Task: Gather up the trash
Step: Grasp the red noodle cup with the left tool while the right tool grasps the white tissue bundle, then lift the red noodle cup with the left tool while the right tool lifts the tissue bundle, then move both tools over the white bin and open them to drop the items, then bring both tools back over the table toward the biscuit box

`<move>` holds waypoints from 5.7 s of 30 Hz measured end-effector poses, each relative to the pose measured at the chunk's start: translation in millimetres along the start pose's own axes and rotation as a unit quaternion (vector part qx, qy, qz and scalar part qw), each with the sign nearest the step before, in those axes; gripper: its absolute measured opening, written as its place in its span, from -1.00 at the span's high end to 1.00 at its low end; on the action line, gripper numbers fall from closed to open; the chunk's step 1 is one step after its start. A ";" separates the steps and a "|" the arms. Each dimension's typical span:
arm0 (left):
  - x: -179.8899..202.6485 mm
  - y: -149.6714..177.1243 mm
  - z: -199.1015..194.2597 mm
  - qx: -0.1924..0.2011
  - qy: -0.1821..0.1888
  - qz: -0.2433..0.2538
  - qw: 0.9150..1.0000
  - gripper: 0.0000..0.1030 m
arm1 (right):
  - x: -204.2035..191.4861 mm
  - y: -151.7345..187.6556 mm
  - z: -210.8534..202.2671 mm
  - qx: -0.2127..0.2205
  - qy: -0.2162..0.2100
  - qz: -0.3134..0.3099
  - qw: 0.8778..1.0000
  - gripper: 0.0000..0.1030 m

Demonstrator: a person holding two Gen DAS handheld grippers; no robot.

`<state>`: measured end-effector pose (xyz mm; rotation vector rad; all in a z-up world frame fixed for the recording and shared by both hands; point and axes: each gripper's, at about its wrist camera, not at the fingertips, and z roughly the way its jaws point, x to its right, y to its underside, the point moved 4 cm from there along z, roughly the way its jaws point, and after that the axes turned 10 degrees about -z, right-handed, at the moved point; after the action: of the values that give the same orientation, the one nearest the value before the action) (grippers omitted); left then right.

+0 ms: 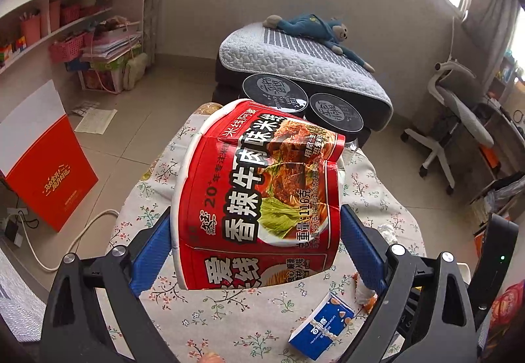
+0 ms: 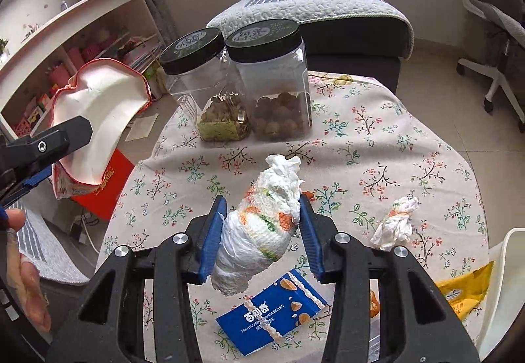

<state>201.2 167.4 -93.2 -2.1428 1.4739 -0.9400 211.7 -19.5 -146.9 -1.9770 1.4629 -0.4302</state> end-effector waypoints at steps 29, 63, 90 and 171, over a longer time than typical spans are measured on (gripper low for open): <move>110.1 39.8 -16.2 0.076 0.003 0.072 0.994 -0.79 | 90.4 4.8 -98.2 0.118 0.123 0.032 0.985 0.17; 244.3 103.4 -31.5 0.074 0.092 0.142 0.983 -0.79 | 210.1 62.1 -184.3 0.132 0.230 0.090 0.960 0.17; 387.7 200.2 -40.3 0.036 0.191 0.237 0.952 -0.79 | 338.5 150.7 -266.0 0.134 0.358 0.222 0.897 -0.62; 118.0 126.7 37.1 -0.097 -0.070 0.203 0.972 -0.87 | 136.9 51.1 -107.3 0.072 0.221 0.048 0.971 -0.86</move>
<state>169.2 7.8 -163.0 -1.8747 1.8962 -0.5074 155.3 -188.9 -115.1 -1.7562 1.7301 -0.9527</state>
